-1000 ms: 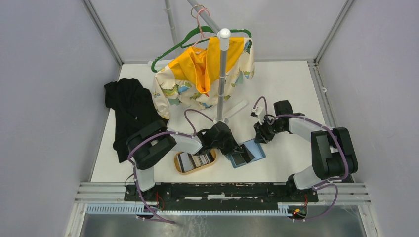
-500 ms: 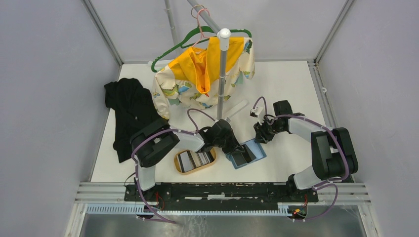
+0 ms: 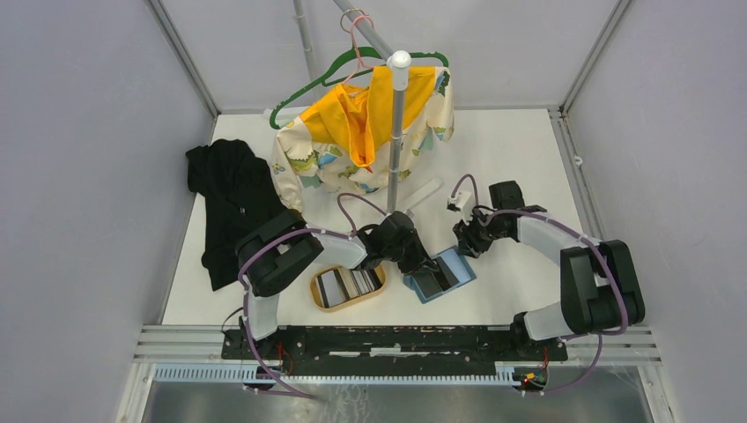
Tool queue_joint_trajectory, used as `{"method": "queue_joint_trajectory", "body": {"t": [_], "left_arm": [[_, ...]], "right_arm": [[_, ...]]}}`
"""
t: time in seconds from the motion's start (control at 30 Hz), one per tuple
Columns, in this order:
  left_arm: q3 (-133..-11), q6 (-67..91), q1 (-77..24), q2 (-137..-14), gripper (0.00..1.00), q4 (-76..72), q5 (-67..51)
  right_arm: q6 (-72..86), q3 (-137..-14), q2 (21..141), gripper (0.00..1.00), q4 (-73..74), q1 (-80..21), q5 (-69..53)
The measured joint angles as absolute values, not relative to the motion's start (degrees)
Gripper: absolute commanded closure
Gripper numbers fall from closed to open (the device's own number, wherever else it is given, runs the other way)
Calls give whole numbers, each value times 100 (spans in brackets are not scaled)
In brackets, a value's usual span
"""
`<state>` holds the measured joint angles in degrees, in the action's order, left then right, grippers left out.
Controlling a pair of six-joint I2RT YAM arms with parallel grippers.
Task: Put the credit cards into the card holder
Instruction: Insert the credit card into the card holder.
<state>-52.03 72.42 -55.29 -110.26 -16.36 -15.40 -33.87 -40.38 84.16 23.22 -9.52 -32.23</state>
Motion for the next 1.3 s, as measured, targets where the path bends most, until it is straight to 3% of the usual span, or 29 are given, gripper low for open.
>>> {"method": "queue_joint_trajectory", "body": {"t": [0.23,0.33,0.43,0.53,0.73,0.97,1.3], "left_arm": [[-5203,7242,-5513,-11056,80,-1651,-1564],[-5203,7242,-5502,-11085,80,-1682,-1594],[-5203,7242,-5496,-11096,80,-1697,-1619],[-5203,7242,-5492,-11102,80,-1712,-1636],[-5203,7242,-5481,-11137,80,-1765,-1682],[-5203,7242,-5463,-11177,80,-1841,-1752],[-5203,7242,-5459,-11183,79,-1855,-1767]], "right_arm": [[-4156,-3811,7223,55,2521,-961,-3780],[-5118,-3701,6654,73,2871,-1050,-4523],[-7052,-3361,5994,91,3636,-1256,-5328],[-8541,-2875,5561,100,4335,-1544,-5739],[-8538,-2314,5328,100,3623,-2676,-5535],[-6895,-1872,5408,100,1485,-4294,-3769],[-6117,-1984,6090,100,847,-4565,-2294]]}}
